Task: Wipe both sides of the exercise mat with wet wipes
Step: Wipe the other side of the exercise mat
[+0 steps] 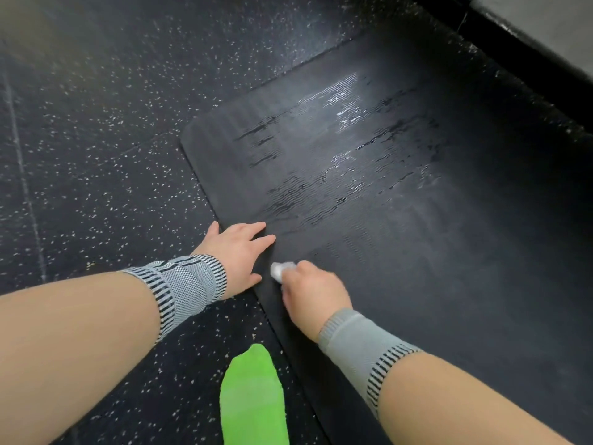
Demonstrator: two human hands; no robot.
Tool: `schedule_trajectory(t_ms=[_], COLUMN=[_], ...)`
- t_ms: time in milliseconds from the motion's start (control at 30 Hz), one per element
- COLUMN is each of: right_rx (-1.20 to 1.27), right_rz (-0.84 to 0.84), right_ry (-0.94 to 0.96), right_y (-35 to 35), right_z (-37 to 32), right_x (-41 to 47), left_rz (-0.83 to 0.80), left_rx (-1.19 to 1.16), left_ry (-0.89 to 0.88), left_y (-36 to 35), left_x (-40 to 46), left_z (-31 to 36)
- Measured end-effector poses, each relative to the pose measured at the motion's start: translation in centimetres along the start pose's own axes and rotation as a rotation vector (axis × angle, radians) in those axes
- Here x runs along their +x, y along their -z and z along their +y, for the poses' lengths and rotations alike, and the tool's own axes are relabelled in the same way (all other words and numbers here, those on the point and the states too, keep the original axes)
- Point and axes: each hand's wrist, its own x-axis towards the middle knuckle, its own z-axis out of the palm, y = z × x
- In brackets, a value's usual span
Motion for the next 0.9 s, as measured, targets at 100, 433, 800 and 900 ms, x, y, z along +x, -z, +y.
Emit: schedule_trajectory(t_ms=[100, 433, 800, 900], right_rx=[-0.046, 0.029, -0.003, -0.031], right_rz=[-0.062, -0.108, -0.109, -0.263], right_ry=[0.099, 0.024, -0.158, 0.087], right_y=[-0.4, -0.7, -0.5, -1.5], right_z=[0.3, -1.9, -0.4, -3.2], right_x=[0.4, 0.4, 1.2, 1.0], left_rz=[0.017, -0.005, -0.012, -0.034], left_rx=[-0.018, -0.005, -0.021, -0.009], left_ry=[0.018, 0.076, 0.095, 0.093], left_y=[-0.7, -2.1, -2.5, -2.0], left_x=[0.1, -0.8, -1.0, -1.1], left_z=[-0.4, -2.1, -2.1, -1.7])
